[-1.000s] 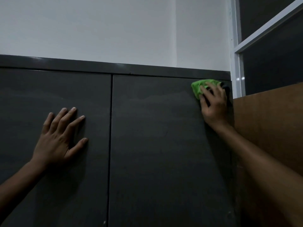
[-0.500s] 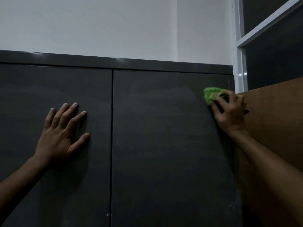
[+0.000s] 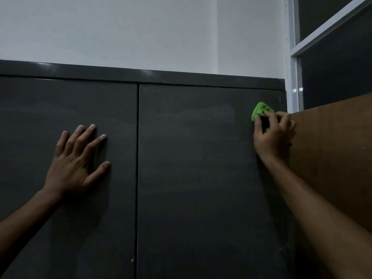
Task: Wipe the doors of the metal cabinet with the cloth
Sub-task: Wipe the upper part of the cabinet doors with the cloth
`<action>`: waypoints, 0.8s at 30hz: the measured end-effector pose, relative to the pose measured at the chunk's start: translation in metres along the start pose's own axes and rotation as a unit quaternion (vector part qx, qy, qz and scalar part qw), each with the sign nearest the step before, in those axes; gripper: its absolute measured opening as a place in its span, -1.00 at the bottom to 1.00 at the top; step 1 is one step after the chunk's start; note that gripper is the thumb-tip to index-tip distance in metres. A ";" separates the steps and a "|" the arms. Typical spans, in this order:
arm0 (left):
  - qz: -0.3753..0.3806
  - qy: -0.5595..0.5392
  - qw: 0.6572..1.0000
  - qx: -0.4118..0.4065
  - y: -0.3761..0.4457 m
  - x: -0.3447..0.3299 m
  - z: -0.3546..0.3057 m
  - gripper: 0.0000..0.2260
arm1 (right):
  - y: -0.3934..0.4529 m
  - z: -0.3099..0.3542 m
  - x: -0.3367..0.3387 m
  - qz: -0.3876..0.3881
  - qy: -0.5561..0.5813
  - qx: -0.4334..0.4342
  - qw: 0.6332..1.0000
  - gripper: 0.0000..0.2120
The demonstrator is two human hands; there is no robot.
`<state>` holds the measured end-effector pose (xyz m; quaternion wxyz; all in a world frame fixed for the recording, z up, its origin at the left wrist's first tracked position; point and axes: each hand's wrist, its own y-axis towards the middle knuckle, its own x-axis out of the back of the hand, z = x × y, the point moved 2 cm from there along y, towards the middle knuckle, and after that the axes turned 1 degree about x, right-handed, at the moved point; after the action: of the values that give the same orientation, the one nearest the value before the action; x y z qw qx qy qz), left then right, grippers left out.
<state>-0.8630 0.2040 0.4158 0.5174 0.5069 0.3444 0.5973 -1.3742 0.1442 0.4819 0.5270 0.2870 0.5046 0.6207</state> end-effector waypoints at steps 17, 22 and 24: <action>0.005 -0.007 1.000 -0.004 -0.001 -0.002 0.002 -0.27 | -0.019 0.083 -0.012 0.036 0.009 0.211 0.977 -0.70; 0.010 -0.015 1.000 -0.002 -0.001 0.000 0.000 -0.25 | -0.008 0.049 -0.004 0.054 0.005 0.322 0.945 -0.72; 0.011 -0.013 1.000 -0.001 -0.001 0.001 -0.001 -0.25 | 0.022 0.051 -0.008 0.020 0.031 0.126 0.991 -0.71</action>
<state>-0.8636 0.2050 0.4150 0.5159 0.5182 0.3311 0.5964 -1.3344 0.1542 0.5202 0.4581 0.3416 0.5892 0.5712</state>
